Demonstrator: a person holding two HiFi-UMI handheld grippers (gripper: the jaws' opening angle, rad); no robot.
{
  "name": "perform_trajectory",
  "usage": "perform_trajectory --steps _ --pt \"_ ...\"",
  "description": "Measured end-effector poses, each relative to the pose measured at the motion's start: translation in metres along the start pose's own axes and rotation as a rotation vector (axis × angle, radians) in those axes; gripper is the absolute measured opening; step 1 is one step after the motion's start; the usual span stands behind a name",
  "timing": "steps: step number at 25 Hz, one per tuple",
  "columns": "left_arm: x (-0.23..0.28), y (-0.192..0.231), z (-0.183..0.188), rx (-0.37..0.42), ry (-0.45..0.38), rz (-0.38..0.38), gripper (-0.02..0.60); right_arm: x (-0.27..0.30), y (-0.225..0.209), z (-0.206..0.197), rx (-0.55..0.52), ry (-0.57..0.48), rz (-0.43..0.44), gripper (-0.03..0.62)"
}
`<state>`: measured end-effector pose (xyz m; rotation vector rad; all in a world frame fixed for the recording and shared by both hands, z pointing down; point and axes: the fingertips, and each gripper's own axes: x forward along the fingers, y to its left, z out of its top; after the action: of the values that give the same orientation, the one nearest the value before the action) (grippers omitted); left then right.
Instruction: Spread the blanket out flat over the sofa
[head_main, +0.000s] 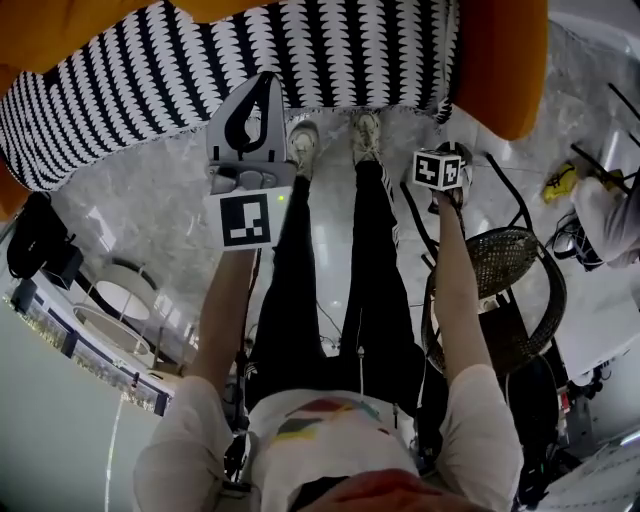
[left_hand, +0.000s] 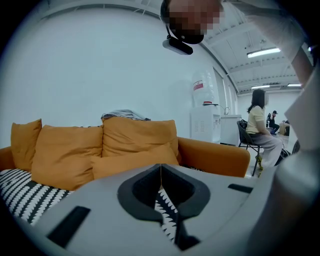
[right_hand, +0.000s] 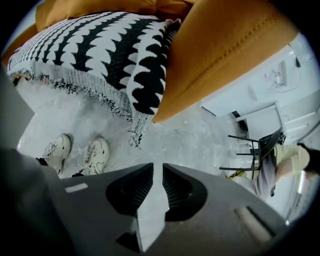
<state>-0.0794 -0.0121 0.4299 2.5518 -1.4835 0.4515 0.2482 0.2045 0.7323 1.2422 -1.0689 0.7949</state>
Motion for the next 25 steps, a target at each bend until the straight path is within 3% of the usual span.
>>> perform_trajectory --steps 5,10,12,16,18,25 --pt "0.009 -0.007 0.011 -0.005 -0.025 0.006 0.017 -0.004 0.001 0.014 0.013 -0.028 0.015 0.058" --pt "0.005 0.007 0.033 -0.039 -0.065 0.026 0.016 -0.041 0.008 0.058 -0.020 -0.136 0.022 0.032" --pt "0.001 0.012 0.062 -0.050 -0.110 0.045 0.017 -0.074 -0.001 0.089 -0.008 -0.207 0.019 0.013" --pt "-0.005 0.025 0.150 -0.051 -0.235 0.081 0.015 -0.158 -0.022 0.172 0.116 -0.372 0.046 0.005" --pt "-0.024 0.028 0.191 -0.066 -0.257 0.093 0.015 -0.212 -0.023 0.199 0.156 -0.445 0.075 0.005" --pt "-0.088 0.044 0.315 -0.101 -0.305 0.121 0.016 -0.442 -0.021 0.287 0.152 -0.795 0.311 0.005"
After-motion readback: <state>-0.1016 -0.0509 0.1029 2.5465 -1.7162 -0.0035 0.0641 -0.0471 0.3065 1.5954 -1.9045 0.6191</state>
